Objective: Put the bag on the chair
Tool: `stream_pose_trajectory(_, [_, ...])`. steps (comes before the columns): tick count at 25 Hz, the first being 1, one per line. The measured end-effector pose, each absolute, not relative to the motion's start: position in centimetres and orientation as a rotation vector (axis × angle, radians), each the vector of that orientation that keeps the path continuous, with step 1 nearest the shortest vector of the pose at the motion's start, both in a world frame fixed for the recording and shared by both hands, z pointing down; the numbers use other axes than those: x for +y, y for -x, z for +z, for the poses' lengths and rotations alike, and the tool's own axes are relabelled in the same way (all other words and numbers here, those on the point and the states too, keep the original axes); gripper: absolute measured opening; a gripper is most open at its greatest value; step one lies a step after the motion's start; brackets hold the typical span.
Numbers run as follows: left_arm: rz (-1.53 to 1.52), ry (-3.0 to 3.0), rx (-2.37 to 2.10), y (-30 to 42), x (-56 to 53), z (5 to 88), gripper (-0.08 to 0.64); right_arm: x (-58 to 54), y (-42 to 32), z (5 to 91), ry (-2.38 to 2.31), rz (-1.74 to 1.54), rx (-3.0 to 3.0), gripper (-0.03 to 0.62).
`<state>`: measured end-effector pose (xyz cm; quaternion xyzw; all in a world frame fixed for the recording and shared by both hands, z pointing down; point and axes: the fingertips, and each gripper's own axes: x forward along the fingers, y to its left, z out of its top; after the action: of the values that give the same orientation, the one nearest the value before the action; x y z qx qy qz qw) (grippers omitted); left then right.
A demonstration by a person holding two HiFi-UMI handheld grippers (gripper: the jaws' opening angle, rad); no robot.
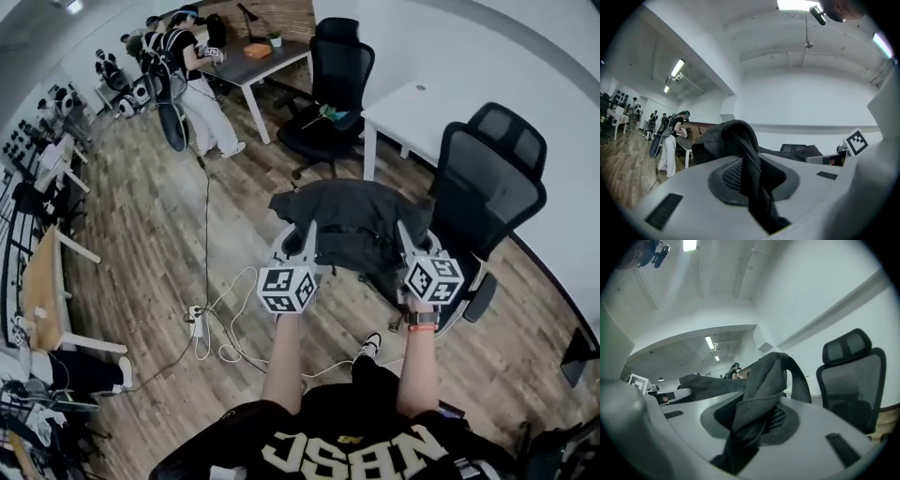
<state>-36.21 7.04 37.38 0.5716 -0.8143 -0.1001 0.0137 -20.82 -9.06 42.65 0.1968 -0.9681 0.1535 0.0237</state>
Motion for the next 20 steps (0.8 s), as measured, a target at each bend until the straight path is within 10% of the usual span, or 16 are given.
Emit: stream_pose_trajectory(20, [-0.232, -2.153, -2.100, 26.5, -19.8, 39.1, 0.061, -28.5, 5.8, 43.7, -1.176, 0.593, -2.888, 0.106])
